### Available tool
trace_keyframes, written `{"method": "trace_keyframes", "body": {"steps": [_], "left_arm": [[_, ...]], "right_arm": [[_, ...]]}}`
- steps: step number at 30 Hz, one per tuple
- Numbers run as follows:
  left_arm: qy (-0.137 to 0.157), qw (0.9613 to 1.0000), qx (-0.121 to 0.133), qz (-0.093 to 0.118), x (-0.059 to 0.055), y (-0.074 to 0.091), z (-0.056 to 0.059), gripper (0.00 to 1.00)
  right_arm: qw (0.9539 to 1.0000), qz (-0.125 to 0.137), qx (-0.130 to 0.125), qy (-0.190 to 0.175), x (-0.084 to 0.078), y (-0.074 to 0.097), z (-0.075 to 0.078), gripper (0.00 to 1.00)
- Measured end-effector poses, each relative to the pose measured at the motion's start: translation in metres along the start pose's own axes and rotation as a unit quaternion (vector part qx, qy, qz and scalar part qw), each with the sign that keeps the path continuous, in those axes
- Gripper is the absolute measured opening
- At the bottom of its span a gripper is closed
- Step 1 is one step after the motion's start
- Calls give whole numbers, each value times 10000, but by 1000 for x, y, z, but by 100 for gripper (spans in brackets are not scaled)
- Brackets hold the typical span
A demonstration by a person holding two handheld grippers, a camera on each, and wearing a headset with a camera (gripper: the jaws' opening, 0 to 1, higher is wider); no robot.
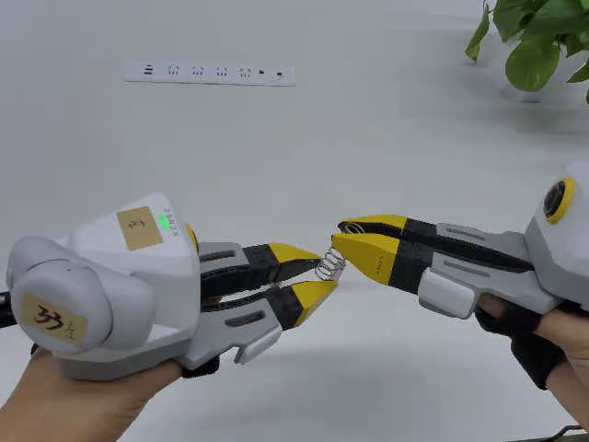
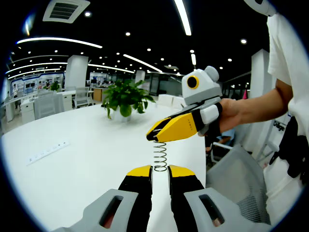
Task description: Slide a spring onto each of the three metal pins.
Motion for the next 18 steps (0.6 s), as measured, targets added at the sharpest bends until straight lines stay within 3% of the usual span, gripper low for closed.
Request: {"method": "trace_keyframes", "body": {"steps": [18], "left_arm": [[-95, 9999, -36, -79, -2, 0, 2, 11]], "right_arm": [[9983, -289, 28, 496, 1, -4, -6, 11]]}}
Point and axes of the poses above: the centre of the closed fingertips' face, and the gripper's own axes: y roughly backward along the fingers, z roughly to its right, x roughly out of its top, the point moved 8 cm from there along y, roughly backward along the fingers, and after that the axes turned 3 degrees about -z, right-handed, at the moved point
